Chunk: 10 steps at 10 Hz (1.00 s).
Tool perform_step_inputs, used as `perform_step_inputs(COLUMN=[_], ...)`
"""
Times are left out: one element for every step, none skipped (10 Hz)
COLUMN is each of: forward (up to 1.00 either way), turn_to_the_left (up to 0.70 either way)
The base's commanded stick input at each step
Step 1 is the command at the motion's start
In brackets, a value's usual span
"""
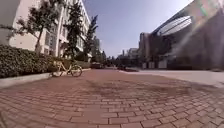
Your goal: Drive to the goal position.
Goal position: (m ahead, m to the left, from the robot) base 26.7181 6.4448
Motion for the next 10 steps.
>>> perform_step_inputs(forward=[0.7, 0.7, 0.7, 0.7, 0.7, 0.7, 0.7, 0.7, 0.7, 0.7], turn_to_the_left=[0.0, 0.0, 0.0, 0.0, 0.0, 0.0, 0.0, 0.0, 0.0, 0.0])
